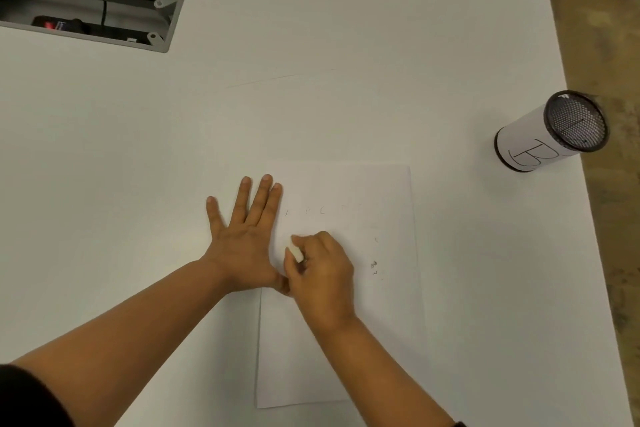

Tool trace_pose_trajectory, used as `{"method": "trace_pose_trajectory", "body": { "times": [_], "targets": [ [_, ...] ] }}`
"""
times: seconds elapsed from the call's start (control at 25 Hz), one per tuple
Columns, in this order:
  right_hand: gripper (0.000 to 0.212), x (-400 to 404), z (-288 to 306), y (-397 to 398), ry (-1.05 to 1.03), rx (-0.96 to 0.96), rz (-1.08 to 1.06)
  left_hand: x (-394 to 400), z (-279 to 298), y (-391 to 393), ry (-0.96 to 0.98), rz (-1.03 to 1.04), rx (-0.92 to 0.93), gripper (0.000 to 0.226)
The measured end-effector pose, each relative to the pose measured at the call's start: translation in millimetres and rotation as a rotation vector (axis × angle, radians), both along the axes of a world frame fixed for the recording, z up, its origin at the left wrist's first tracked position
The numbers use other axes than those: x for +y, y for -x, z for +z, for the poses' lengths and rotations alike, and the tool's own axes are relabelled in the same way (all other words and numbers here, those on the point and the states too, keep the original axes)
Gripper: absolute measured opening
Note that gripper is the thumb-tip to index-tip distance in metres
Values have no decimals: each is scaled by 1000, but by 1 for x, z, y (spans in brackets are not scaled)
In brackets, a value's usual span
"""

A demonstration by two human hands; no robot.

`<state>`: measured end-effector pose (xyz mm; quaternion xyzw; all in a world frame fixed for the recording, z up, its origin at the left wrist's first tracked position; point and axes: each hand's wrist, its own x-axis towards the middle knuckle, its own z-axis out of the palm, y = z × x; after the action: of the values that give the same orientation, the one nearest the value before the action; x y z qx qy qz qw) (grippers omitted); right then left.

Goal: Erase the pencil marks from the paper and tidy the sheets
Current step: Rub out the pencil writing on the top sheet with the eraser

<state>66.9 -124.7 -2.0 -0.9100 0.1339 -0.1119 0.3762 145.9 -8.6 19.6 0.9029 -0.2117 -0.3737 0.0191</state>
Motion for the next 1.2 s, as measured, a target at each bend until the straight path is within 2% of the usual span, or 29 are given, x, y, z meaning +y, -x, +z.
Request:
{"method": "trace_pose_trajectory", "body": {
  "times": [0.08,0.2,0.24,0.32,0.44,0.48,0.56,0.64,0.68,0.84,0.92,1.0,1.08,1.2],
  "targets": [
    [12,-19,0,-5,6,-29,-18,0,0,-1,6,5,7,146],
    [9,-73,-1,-10,37,-50,-326,0,1,-2,15,9,22,148],
    [10,-73,-1,-9,22,-33,-368,0,1,-1,11,8,25,148],
    [10,-40,0,-10,0,10,-303,-2,2,0,9,10,28,147],
    [12,-6,1,-3,24,-8,-53,-2,3,-1,2,11,26,146],
    [10,-21,0,-7,40,-26,-73,-2,4,-1,2,12,31,147],
    [4,-61,-3,-10,84,-66,-259,-2,4,-2,11,15,38,148],
    [8,-76,-3,-8,54,-53,-414,-2,3,-1,16,13,41,148],
    [8,-67,-2,-9,39,-38,-408,-2,3,-1,15,14,43,148],
    [10,-14,-1,4,30,-6,-78,-1,3,-1,-3,3,40,147],
    [5,-50,-4,0,72,-51,-159,-2,4,-3,-8,4,49,147],
    [11,-89,-2,0,84,-67,-361,-3,5,-3,1,11,53,148],
    [11,-89,-2,1,43,-56,-431,-3,5,-2,-3,11,56,148],
    [8,-32,-2,5,30,-20,-210,-3,5,-2,-16,7,49,148]
  ]
}}
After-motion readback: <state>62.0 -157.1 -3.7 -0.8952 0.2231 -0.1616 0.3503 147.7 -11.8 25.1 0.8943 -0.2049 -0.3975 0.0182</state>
